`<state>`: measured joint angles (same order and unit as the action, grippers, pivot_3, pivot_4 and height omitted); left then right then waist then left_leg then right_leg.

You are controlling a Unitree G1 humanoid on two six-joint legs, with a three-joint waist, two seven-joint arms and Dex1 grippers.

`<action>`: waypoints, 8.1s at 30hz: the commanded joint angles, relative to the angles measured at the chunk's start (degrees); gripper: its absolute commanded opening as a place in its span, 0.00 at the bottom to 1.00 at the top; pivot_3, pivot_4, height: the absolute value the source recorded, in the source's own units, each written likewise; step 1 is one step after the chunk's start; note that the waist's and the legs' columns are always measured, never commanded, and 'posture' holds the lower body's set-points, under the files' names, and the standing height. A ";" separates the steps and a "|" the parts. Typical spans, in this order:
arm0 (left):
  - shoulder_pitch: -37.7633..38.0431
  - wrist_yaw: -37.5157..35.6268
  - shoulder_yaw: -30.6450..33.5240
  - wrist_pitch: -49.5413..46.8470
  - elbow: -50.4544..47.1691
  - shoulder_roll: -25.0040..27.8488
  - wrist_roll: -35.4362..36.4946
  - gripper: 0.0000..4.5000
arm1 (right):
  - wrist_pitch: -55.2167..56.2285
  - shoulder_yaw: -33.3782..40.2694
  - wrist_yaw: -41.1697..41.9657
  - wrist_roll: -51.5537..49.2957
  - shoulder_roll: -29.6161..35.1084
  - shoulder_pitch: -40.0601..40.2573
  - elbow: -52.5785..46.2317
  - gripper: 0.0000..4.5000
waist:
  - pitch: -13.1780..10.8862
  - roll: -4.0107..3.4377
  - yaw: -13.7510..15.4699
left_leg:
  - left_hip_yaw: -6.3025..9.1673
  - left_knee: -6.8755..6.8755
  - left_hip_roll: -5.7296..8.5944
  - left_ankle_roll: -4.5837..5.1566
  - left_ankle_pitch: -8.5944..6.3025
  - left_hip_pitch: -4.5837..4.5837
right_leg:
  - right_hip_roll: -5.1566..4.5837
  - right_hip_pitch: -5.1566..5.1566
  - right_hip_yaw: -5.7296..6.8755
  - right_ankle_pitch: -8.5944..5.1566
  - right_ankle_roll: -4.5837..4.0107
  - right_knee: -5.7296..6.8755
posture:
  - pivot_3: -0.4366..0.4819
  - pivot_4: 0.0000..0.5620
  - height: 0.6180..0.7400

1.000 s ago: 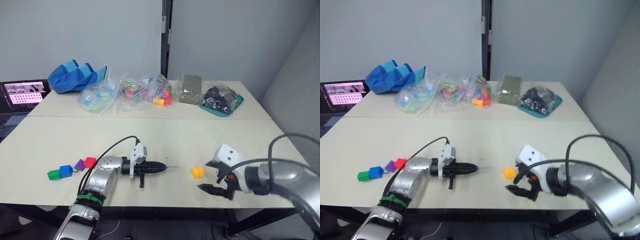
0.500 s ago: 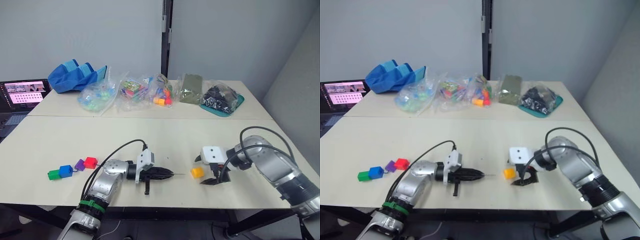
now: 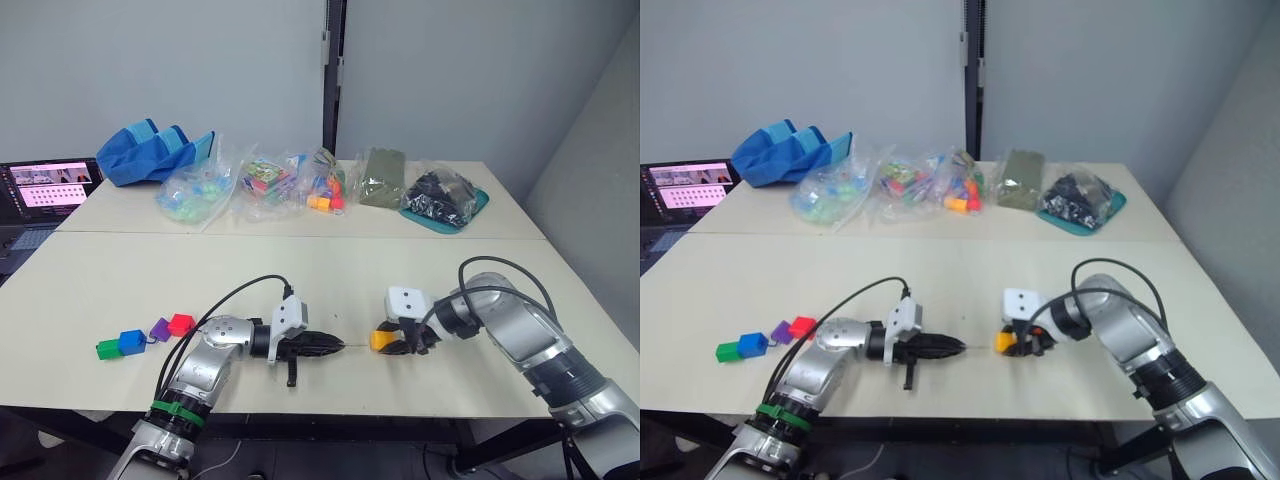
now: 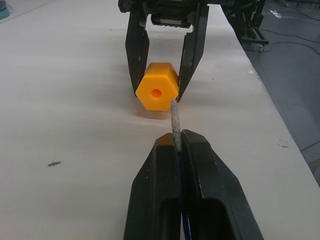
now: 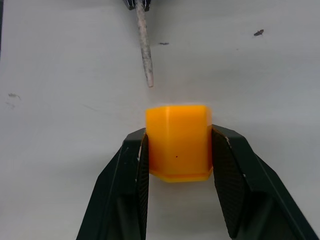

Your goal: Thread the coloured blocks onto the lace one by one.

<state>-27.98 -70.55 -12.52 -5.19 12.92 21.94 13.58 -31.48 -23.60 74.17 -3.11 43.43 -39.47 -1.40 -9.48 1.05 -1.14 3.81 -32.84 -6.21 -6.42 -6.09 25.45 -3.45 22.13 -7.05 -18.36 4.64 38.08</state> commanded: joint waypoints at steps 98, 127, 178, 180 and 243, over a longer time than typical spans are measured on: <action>-11.74 1.79 -1.97 -0.30 9.68 -1.86 -5.60 0.49 | -5.36 -0.83 -5.11 1.32 -3.34 3.05 -6.72 0.39 | 0.01 0.00 -0.25 | 0.01 -0.02 0.00 0.00 0.00 -0.10 | 0.03 -0.05 0.00 0.00 0.00 0.08 | 0.48 0.27 1.00; -15.34 -1.73 -7.19 11.65 24.06 -12.62 -9.70 0.74 | -12.86 12.08 -12.49 -4.44 10.83 15.11 -20.85 1.00 | 0.00 0.00 0.38 | 0.01 -0.08 0.02 0.01 0.00 0.03 | 0.00 0.00 0.00 0.00 0.01 0.02 | 0.48 0.27 1.00; -1.77 -9.09 7.77 10.75 17.95 29.07 -7.81 0.29 | 9.49 2.37 -7.89 2.11 -3.32 0.72 1.59 0.00 | 0.02 -0.03 -1.44 | -0.02 0.12 -0.06 -0.02 0.01 -0.25 | 0.06 -0.08 0.00 -0.04 -0.07 0.15 | 0.48 0.27 1.00; -2.83 -9.47 7.40 11.29 19.53 30.07 -8.12 0.29 | 9.65 2.33 -7.85 2.40 -3.81 0.42 2.08 0.00 | 0.01 -0.03 -1.30 | -0.03 0.13 -0.06 -0.02 0.01 -0.25 | 0.06 -0.06 0.00 -0.05 -0.07 0.15 | 0.48 0.27 1.00; -24.78 -19.16 -7.40 15.74 24.25 36.50 -28.56 0.29 | 4.55 10.19 -5.38 -0.64 8.52 13.51 -0.28 0.00 | -0.02 0.02 0.50 | -0.06 0.04 -0.07 0.00 0.00 -0.02 | 0.04 0.04 0.01 -0.05 -0.06 0.12 | 0.48 0.27 1.00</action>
<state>-51.21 -89.08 -21.20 9.90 36.99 56.79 -14.62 -26.90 -14.36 68.58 -4.23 50.45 -27.01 -2.80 -9.50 1.07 -0.64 3.75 -32.81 -6.28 -6.42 -6.09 25.43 -3.42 22.15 -7.04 -18.41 4.58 38.18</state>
